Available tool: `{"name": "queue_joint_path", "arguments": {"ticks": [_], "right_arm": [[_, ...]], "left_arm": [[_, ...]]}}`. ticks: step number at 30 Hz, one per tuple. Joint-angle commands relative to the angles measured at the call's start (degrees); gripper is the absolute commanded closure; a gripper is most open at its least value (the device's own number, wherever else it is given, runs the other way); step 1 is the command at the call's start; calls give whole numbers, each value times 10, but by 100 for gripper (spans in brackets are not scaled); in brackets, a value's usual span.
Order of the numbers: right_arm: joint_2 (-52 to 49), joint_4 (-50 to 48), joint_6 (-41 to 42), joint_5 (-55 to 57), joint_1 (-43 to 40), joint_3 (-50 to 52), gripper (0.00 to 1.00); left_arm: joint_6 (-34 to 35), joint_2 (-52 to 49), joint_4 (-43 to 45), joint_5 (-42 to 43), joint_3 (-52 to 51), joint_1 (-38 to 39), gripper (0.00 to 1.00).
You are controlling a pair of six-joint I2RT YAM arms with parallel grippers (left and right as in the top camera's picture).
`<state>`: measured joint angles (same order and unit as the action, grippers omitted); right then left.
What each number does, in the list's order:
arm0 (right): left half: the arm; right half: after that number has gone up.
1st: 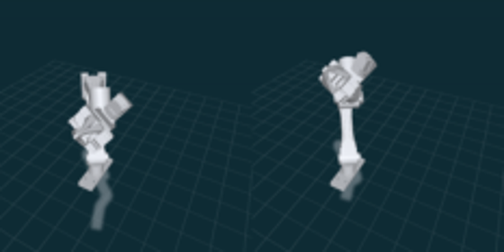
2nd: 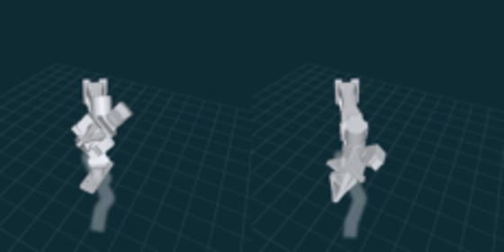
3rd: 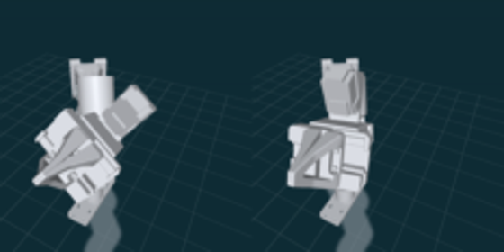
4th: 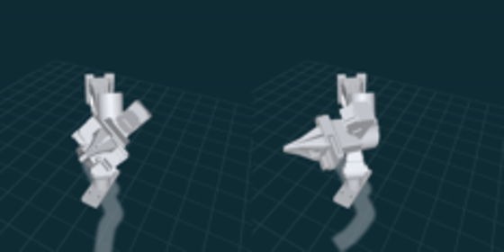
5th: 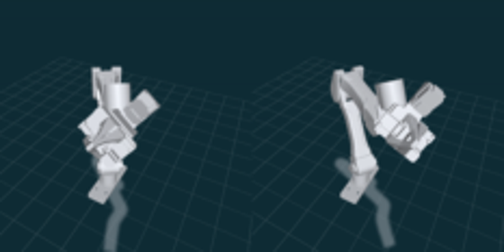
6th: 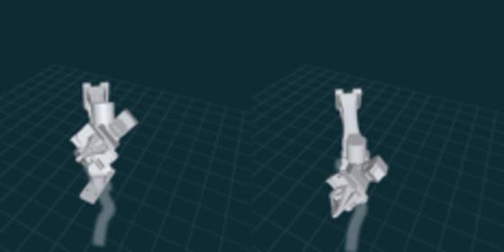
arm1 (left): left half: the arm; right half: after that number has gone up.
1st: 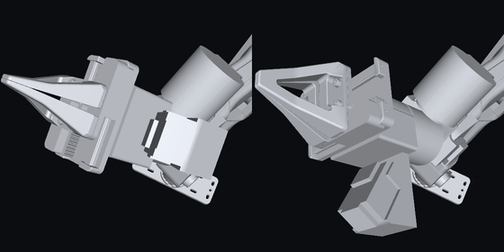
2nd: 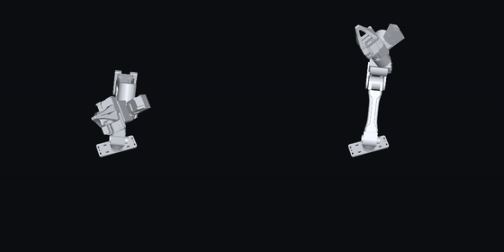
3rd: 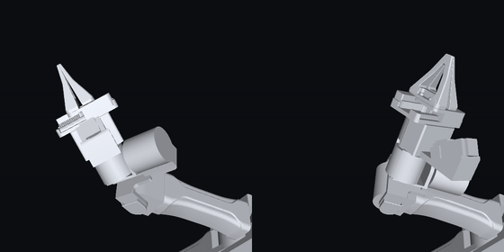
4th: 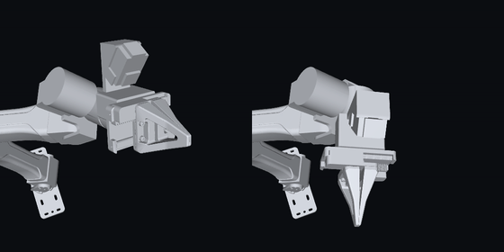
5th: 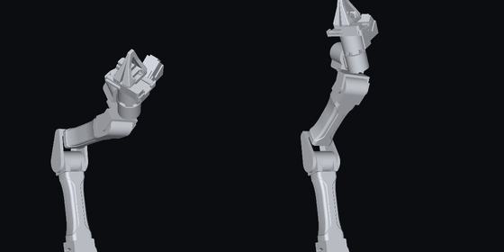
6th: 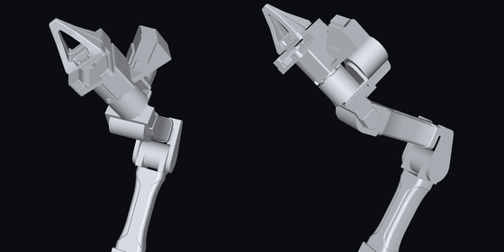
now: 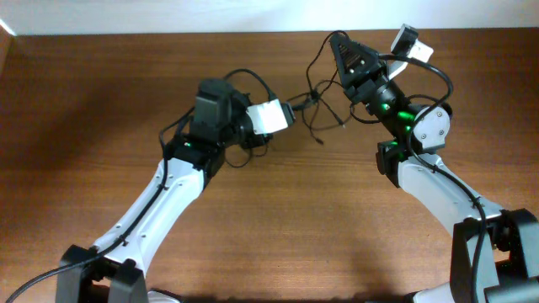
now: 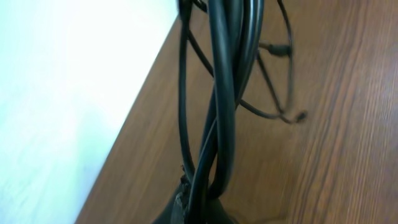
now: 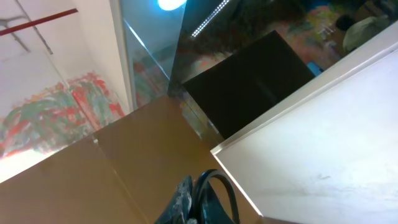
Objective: Untangle cables
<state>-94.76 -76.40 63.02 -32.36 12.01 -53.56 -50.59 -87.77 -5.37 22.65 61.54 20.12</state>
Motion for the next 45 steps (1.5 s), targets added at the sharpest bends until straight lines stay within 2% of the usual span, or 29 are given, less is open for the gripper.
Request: {"name": "queue_joint_path", "arguments": {"ticks": [1,5,8,10,12,16,21,22,24,25,27,29,32,35,39,43,45], "right_arm": [[7,8,5,-23,18,-7,96],[7,-4,5,-9,18,-7,96],[8,-23,5,21,18,-7,96],[7,-23,5,33,17,-7,96],[7,-22,5,39,17,-7,96],[8,12,10,39,-1,-7,96],[8,126,24,33,-31,-7,95],[8,148,24,30,-35,-7,93],[8,187,24,23,-41,-7,73],[7,198,24,21,-42,-7,60],[7,208,24,17,-42,-7,12],[7,207,24,3,-42,-7,0],[7,219,24,-44,-42,-7,1],[7,278,24,-104,-42,-7,1],[7,357,24,-174,-42,-7,1],[7,366,24,-230,-42,-7,1],[7,366,24,-271,-42,-7,1]], "left_arm": [[-1,-5,25,17,1,19,100],[-1,-5,-16,18,1,34,100],[-1,-5,-115,15,1,35,100],[-1,-5,-159,-19,1,35,100],[0,-5,-166,-47,1,35,100],[17,-5,-166,-52,1,34,100],[76,-5,-145,-111,1,33,100],[92,-5,-138,-129,1,31,100],[144,-5,-117,-164,1,19,100],[173,-5,-108,-172,1,8,100],[225,-5,-87,-171,1,-17,100],[229,-4,-71,-170,1,-24,100],[229,5,-16,-169,1,-24,100],[230,19,35,-147,1,-24,100],[247,23,66,-116,1,-24,100],[259,23,80,-115,1,-24,100],[287,23,84,-115,1,-24,100]]}}
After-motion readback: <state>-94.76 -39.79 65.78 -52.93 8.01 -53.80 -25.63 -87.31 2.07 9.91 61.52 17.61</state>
